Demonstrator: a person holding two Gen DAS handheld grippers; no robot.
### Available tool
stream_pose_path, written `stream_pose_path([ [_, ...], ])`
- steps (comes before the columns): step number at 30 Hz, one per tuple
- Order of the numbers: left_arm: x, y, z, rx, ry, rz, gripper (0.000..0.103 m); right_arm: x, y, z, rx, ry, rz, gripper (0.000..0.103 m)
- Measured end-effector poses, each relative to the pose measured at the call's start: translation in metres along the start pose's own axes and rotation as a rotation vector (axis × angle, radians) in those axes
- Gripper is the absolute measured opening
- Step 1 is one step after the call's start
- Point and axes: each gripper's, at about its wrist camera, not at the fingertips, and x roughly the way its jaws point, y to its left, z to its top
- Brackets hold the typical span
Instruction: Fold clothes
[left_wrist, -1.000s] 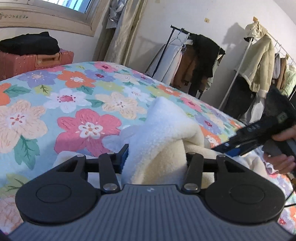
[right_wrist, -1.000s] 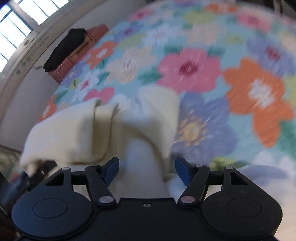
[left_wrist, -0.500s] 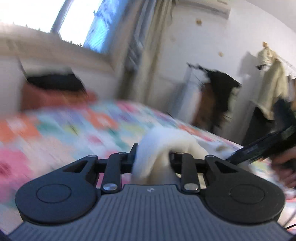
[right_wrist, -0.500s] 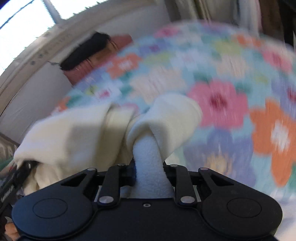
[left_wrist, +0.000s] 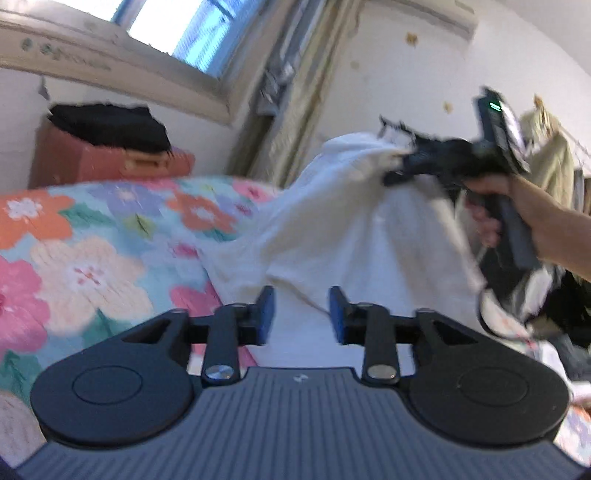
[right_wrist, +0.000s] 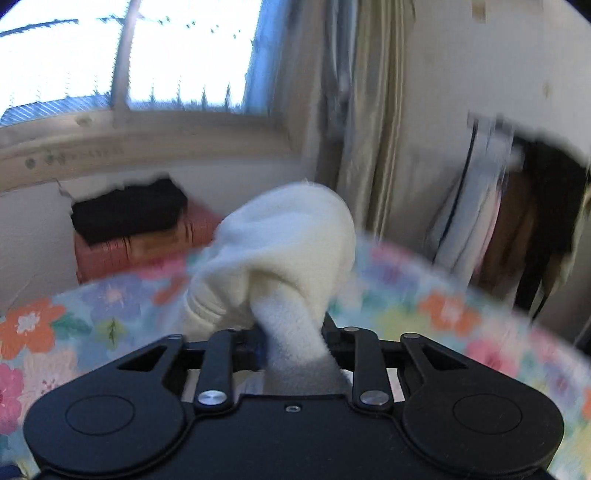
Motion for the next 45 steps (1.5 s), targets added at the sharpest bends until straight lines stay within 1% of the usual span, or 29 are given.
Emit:
stream_pose_path([
  [1, 0.003, -0.001, -0.002, 0.006, 0.027, -0.005, 0.048, 0.009, -0.005, -0.003, 0.035, 0.033, -0.012, 0.043],
  [2, 0.007, -0.004, -0.004, 0.015, 0.063, -0.011, 0.053, 0.010, -0.009, -0.010, 0.068, 0.048, -0.016, 0.044],
  [3, 0.010, -0.007, -0.007, 0.024, 0.099, -0.018, 0.057, 0.006, -0.013, -0.020, 0.094, 0.058, -0.002, 0.047],
  [4, 0.014, -0.008, -0.010, 0.024, 0.130, -0.024, 0.066, 0.001, -0.016, -0.030, 0.119, 0.068, 0.016, 0.049],
  [5, 0.018, -0.010, -0.013, 0.024, 0.162, -0.030, 0.073, -0.008, -0.020, -0.042, 0.149, 0.079, 0.039, 0.050],
  [8, 0.029, -0.012, -0.019, 0.018, 0.233, -0.046, 0.075, -0.040, -0.022, -0.082, 0.220, 0.136, 0.124, 0.051],
  [10, 0.034, -0.010, -0.022, 0.014, 0.250, -0.017, 0.077, -0.062, -0.009, -0.112, 0.205, 0.182, 0.192, 0.051],
  [14, 0.034, 0.002, -0.021, -0.019, 0.270, 0.051, 0.079, -0.100, 0.027, -0.159, 0.070, 0.233, 0.259, 0.052],
  [16, 0.038, 0.010, -0.021, -0.038, 0.351, 0.093, 0.079, -0.111, 0.045, -0.176, -0.001, 0.255, 0.281, 0.053],
  [17, 0.039, 0.012, -0.019, -0.033, 0.377, 0.100, 0.079, -0.114, 0.052, -0.181, -0.030, 0.267, 0.291, 0.053],
  [18, 0.039, 0.013, -0.018, -0.032, 0.381, 0.096, 0.079, -0.117, 0.058, -0.186, -0.060, 0.279, 0.300, 0.053],
  [20, 0.037, 0.019, -0.018, -0.070, 0.389, 0.069, 0.079, -0.116, 0.071, -0.190, -0.117, 0.289, 0.292, 0.053],
  [22, 0.036, 0.023, -0.016, -0.091, 0.401, 0.057, 0.079, -0.114, 0.083, -0.193, -0.175, 0.297, 0.280, 0.054],
  [24, 0.031, 0.024, -0.013, -0.067, 0.377, 0.101, 0.081, -0.109, 0.093, -0.194, -0.242, 0.285, 0.250, 0.056],
  [25, 0.031, 0.024, -0.012, -0.053, 0.366, 0.127, 0.085, -0.104, 0.098, -0.193, -0.269, 0.277, 0.232, 0.056],
  [27, 0.031, 0.026, -0.010, -0.039, 0.352, 0.171, 0.087, -0.093, 0.107, -0.190, -0.308, 0.276, 0.225, 0.056],
  [30, 0.032, 0.034, -0.009, -0.082, 0.358, 0.172, 0.087, -0.071, 0.118, -0.188, -0.376, 0.298, 0.216, 0.054],
  [31, 0.032, 0.036, -0.010, -0.094, 0.361, 0.171, 0.087, -0.061, 0.122, -0.188, -0.405, 0.316, 0.206, 0.043],
  [32, 0.033, 0.036, -0.010, -0.092, 0.366, 0.174, 0.087, -0.053, 0.125, -0.189, -0.448, 0.326, 0.186, 0.027],
  [33, 0.033, 0.035, -0.011, -0.084, 0.363, 0.183, 0.087, -0.045, 0.127, -0.190, -0.494, 0.333, 0.161, 0.017],
  [34, 0.034, 0.034, -0.011, -0.076, 0.360, 0.193, 0.087, -0.040, 0.127, -0.187, -0.510, 0.325, 0.153, 0.016],
  [36, 0.031, 0.035, -0.009, -0.081, 0.337, 0.202, 0.087, -0.040, 0.120, -0.162, -0.414, 0.270, 0.192, 0.016],
  [38, 0.027, 0.037, -0.007, -0.101, 0.309, 0.202, 0.087, -0.047, 0.111, -0.132, -0.280, 0.214, 0.266, 0.016],
  [40, 0.017, 0.043, -0.002, -0.154, 0.248, 0.173, 0.087, -0.057, 0.102, -0.104, -0.151, 0.152, 0.355, 0.016],
  [42, 0.007, 0.047, 0.004, -0.197, 0.184, 0.146, 0.087, -0.069, 0.093, -0.086, -0.031, 0.103, 0.464, 0.018],
  [43, -0.001, 0.046, 0.008, -0.190, 0.139, 0.153, 0.087, -0.073, 0.090, -0.082, 0.015, 0.084, 0.517, 0.018],
  [45, -0.014, 0.037, 0.014, -0.141, 0.055, 0.156, 0.087, -0.080, 0.083, -0.076, 0.092, 0.048, 0.617, 0.018],
])
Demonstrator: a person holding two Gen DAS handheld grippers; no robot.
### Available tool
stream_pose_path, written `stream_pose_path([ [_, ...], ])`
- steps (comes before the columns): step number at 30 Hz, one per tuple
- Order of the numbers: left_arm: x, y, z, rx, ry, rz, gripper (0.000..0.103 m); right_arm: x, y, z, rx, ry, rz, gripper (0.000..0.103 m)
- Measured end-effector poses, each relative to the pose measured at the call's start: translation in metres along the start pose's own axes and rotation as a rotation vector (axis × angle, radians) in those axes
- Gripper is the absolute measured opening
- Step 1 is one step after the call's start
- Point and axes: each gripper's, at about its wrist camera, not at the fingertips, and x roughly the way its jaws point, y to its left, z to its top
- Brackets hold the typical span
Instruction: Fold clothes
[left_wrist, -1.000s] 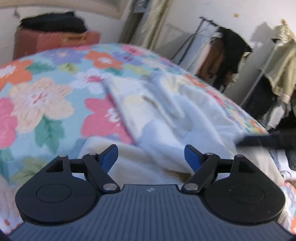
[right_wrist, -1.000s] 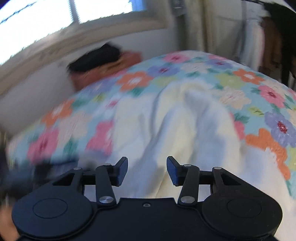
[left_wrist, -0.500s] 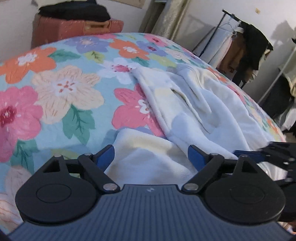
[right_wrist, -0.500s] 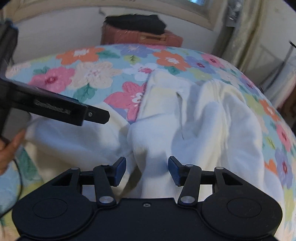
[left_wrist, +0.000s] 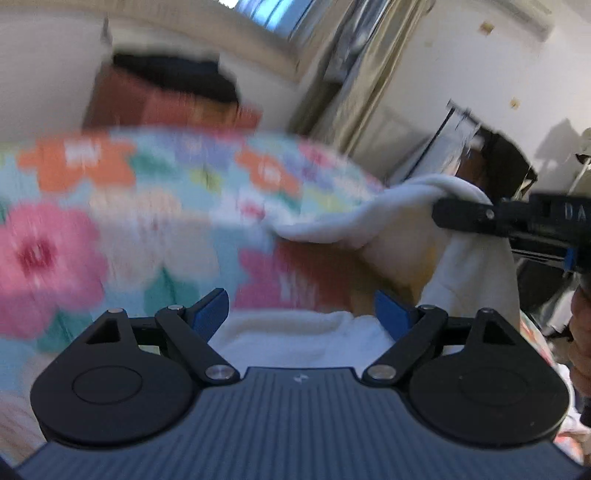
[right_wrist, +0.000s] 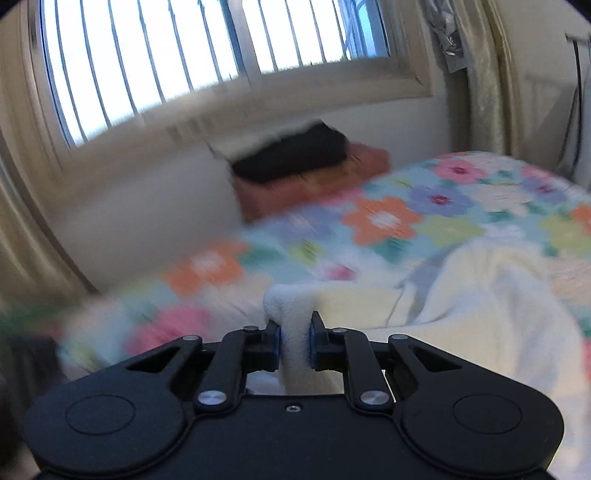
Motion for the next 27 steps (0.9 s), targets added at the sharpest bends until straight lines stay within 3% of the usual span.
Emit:
stream_pose_path([
  [2, -0.012, -0.005, 0.002, 0.005, -0.059, -0.073, 0.090, -0.002, -0.001, 0.003, 0.027, -0.033, 0.082, 0.018],
  [3, -0.014, -0.006, 0.002, -0.005, -0.070, -0.128, 0.092, 0.002, -0.001, 0.004, 0.012, -0.039, 0.081, 0.018],
  [7, 0.000, -0.017, -0.006, 0.019, 0.005, -0.272, 0.097, 0.025, -0.012, 0.000, 0.008, 0.001, -0.034, 0.024],
  [9, 0.015, -0.027, -0.013, 0.073, 0.083, -0.259, 0.097, 0.026, -0.028, -0.008, 0.164, 0.033, -0.021, 0.026],
  [13, 0.043, -0.050, -0.033, 0.232, 0.210, -0.194, 0.100, -0.004, -0.045, -0.037, 0.389, 0.001, 0.003, 0.039],
  [15, 0.055, -0.057, -0.046, 0.282, 0.269, -0.144, 0.102, -0.022, -0.043, -0.052, 0.387, 0.010, -0.056, 0.040],
  [18, 0.068, -0.054, -0.056, 0.278, 0.333, -0.139, 0.102, -0.049, -0.040, -0.077, 0.366, 0.041, -0.169, 0.046],
  [27, 0.077, -0.053, -0.063, 0.275, 0.387, -0.099, 0.103, -0.133, -0.054, -0.146, 0.382, 0.115, -0.489, 0.051],
])
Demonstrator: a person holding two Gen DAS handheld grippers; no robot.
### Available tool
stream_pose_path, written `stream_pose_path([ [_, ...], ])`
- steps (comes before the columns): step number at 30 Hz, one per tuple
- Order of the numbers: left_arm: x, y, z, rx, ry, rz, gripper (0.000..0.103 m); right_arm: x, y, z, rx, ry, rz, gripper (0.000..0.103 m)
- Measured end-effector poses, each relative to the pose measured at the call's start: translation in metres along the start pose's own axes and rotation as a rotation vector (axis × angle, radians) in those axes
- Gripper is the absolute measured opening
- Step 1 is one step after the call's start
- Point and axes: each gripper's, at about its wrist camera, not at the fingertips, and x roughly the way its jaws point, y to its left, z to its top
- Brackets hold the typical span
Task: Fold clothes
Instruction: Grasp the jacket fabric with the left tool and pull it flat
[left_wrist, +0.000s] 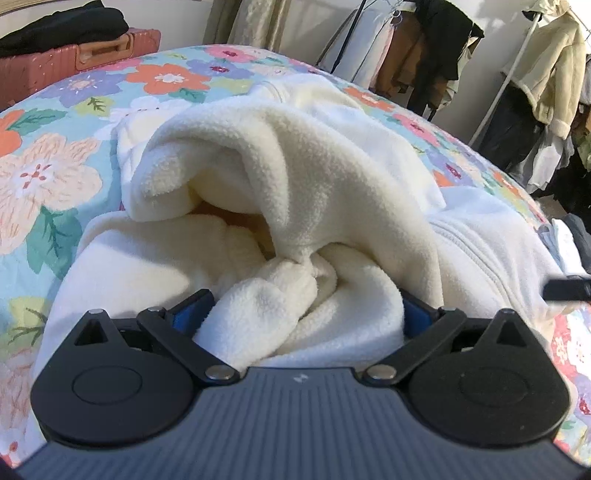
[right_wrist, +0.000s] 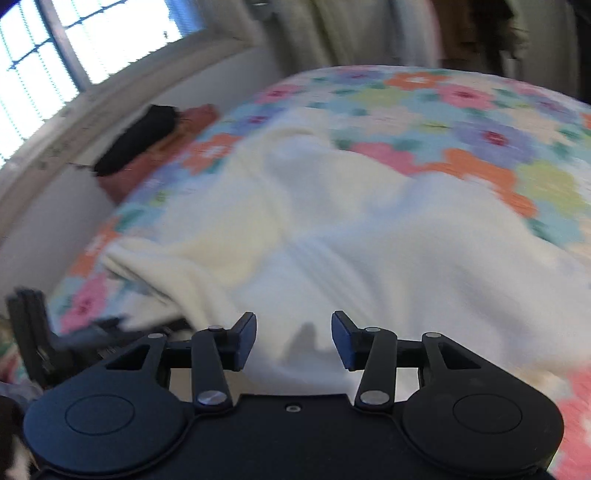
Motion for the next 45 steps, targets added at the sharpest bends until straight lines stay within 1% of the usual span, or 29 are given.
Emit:
stream_pose_path([
  [3, 0.006, -0.001, 0.001, -0.002, 0.031, 0.021, 0.103, -0.013, -0.019, -0.015, 0.053, 0.027, -0.063, 0.052],
  [5, 0.012, -0.005, -0.002, 0.015, 0.047, 0.039, 0.103, -0.025, -0.027, -0.025, 0.083, 0.027, -0.056, 0.053],
  [7, 0.013, -0.010, -0.006, 0.041, 0.030, 0.058, 0.103, -0.033, -0.032, -0.033, 0.085, 0.020, -0.067, 0.061],
  [9, 0.010, -0.018, -0.008, 0.101, -0.010, 0.070, 0.087, -0.040, -0.036, -0.039, 0.056, 0.021, -0.118, 0.065],
  [10, 0.008, -0.023, -0.008, 0.136, -0.027, 0.090, 0.073, -0.041, -0.038, -0.041, 0.044, 0.024, -0.150, 0.067],
  [11, 0.006, -0.028, -0.010, 0.164, -0.038, 0.110, 0.066, -0.042, -0.043, -0.044, 0.042, 0.030, -0.178, 0.067],
  [12, 0.004, -0.030, -0.010, 0.186, -0.051, 0.116, 0.065, -0.042, -0.049, -0.045, 0.054, 0.038, -0.199, 0.067],
  [13, 0.004, -0.031, -0.010, 0.188, -0.053, 0.115, 0.061, -0.043, -0.055, -0.046, 0.078, 0.042, -0.210, 0.067],
  [16, 0.003, -0.031, -0.010, 0.181, -0.055, 0.109, 0.061, -0.047, -0.071, -0.052, 0.153, 0.028, -0.227, 0.067],
  [17, 0.006, -0.029, -0.009, 0.173, -0.049, 0.109, 0.061, -0.048, -0.072, -0.053, 0.158, 0.025, -0.228, 0.067],
  [20, 0.007, -0.031, -0.009, 0.187, -0.042, 0.121, 0.061, -0.051, -0.068, -0.057, 0.154, 0.019, -0.228, 0.067],
  [23, 0.010, -0.032, -0.009, 0.198, -0.052, 0.134, 0.061, -0.051, -0.062, -0.059, 0.132, 0.035, -0.169, 0.067],
  [25, 0.010, -0.032, -0.008, 0.204, -0.058, 0.142, 0.059, -0.053, -0.060, -0.060, 0.094, 0.041, -0.164, 0.067],
  [28, 0.018, -0.038, -0.011, 0.207, -0.061, 0.189, 0.058, -0.057, -0.061, -0.064, 0.027, 0.033, -0.157, 0.067],
  [30, 0.019, -0.050, -0.019, 0.262, -0.059, 0.262, 0.055, -0.058, -0.068, -0.069, 0.012, 0.015, -0.145, 0.068],
  [32, 0.014, -0.062, -0.027, 0.326, -0.060, 0.332, 0.048, -0.056, -0.078, -0.075, 0.032, 0.010, -0.131, 0.068],
  [33, 0.008, -0.066, -0.031, 0.352, -0.053, 0.366, 0.048, -0.056, -0.082, -0.077, 0.042, 0.003, -0.127, 0.068],
  [35, -0.008, -0.060, -0.034, 0.316, -0.033, 0.395, 0.047, -0.060, -0.088, -0.082, 0.067, -0.018, -0.121, 0.068],
  [36, -0.014, -0.055, -0.033, 0.281, -0.020, 0.398, 0.047, -0.064, -0.091, -0.085, 0.081, -0.028, -0.114, 0.068],
  [38, -0.030, -0.047, -0.032, 0.228, 0.004, 0.436, 0.047, -0.075, -0.095, -0.093, 0.079, -0.046, -0.092, 0.068],
  [39, -0.037, -0.043, -0.031, 0.202, 0.017, 0.456, 0.047, -0.080, -0.097, -0.097, 0.072, -0.052, -0.082, 0.069],
  [40, -0.046, -0.044, -0.030, 0.200, 0.027, 0.493, 0.047, -0.085, -0.100, -0.102, 0.060, -0.056, -0.075, 0.072],
  [41, -0.052, -0.046, -0.030, 0.194, 0.031, 0.513, 0.046, -0.088, -0.102, -0.107, 0.041, -0.058, -0.071, 0.075],
  [42, -0.060, -0.047, -0.028, 0.168, 0.034, 0.505, 0.046, -0.089, -0.105, -0.109, 0.018, -0.064, -0.072, 0.079],
  [43, -0.071, -0.047, -0.025, 0.115, 0.036, 0.474, 0.045, -0.090, -0.107, -0.111, -0.005, -0.070, -0.073, 0.080],
  [45, -0.092, -0.051, -0.022, 0.053, 0.023, 0.445, 0.045, -0.086, -0.111, -0.111, -0.051, -0.095, -0.061, 0.080],
])
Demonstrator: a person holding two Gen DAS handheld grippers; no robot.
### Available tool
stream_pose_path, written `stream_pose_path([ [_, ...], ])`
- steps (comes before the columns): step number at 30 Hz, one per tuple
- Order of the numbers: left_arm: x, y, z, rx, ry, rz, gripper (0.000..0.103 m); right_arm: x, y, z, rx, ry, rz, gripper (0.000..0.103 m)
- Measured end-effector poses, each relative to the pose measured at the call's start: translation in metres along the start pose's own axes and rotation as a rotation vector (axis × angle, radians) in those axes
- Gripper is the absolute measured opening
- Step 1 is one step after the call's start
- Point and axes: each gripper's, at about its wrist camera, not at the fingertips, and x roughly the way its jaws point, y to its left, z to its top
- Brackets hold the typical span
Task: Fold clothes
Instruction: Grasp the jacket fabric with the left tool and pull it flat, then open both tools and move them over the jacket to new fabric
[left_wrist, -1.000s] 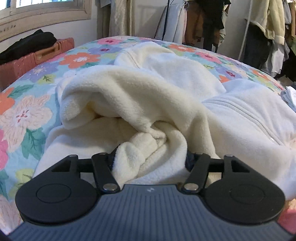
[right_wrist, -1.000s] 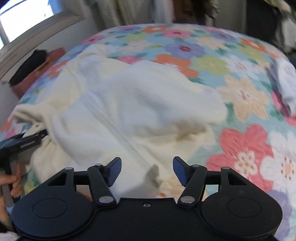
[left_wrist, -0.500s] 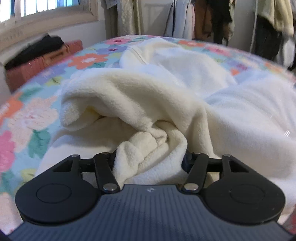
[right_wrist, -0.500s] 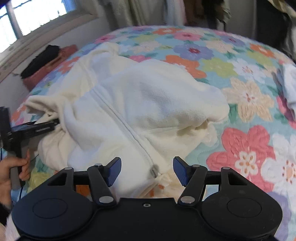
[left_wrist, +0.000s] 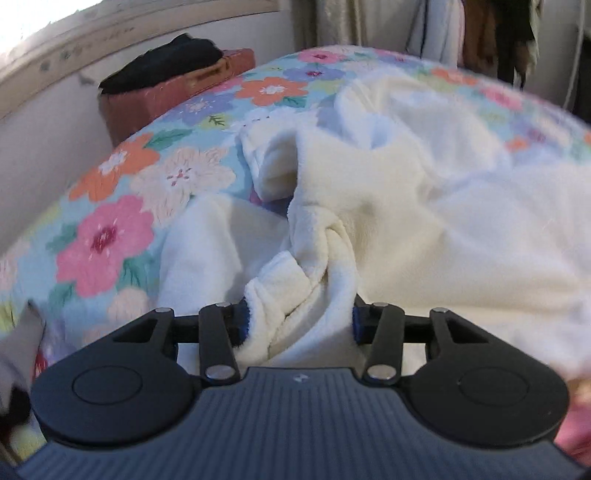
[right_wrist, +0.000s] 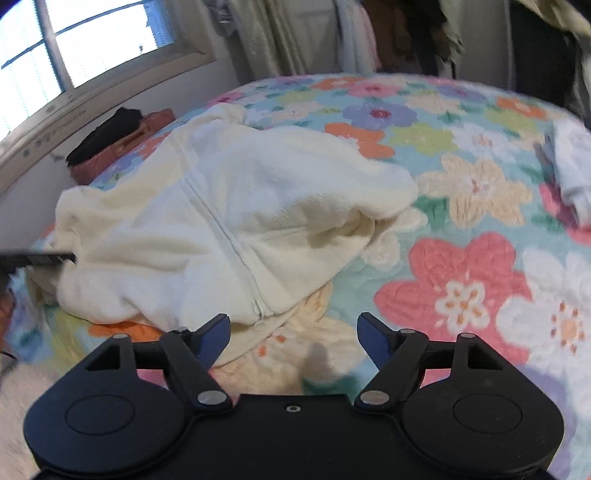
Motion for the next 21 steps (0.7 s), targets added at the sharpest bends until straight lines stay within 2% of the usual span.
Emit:
stream_pose_path([
  [5, -0.051, -0.012, 0.002, 0.014, -0.046, 0.056, 0.044, 0.015, -0.025, 0.005, 0.061, 0.016, 0.077, 0.080],
  [10, -0.068, -0.025, -0.005, -0.027, 0.010, 0.105, 0.044, 0.008, -0.043, -0.011, 0.169, -0.010, 0.123, 0.080],
  [12, -0.075, -0.037, -0.009, 0.004, 0.010, 0.122, 0.044, 0.006, -0.045, -0.018, 0.190, -0.018, 0.133, 0.080],
  [15, -0.093, -0.058, -0.011, 0.074, -0.025, 0.161, 0.030, 0.003, -0.038, -0.027, 0.148, -0.017, 0.106, 0.080],
  [18, -0.108, -0.069, -0.004, 0.106, -0.044, 0.174, 0.029, -0.002, -0.033, -0.031, 0.120, -0.022, 0.088, 0.080],
  [21, -0.124, -0.082, 0.001, 0.129, -0.069, 0.161, 0.029, -0.009, -0.030, -0.031, 0.110, -0.028, 0.107, 0.080],
])
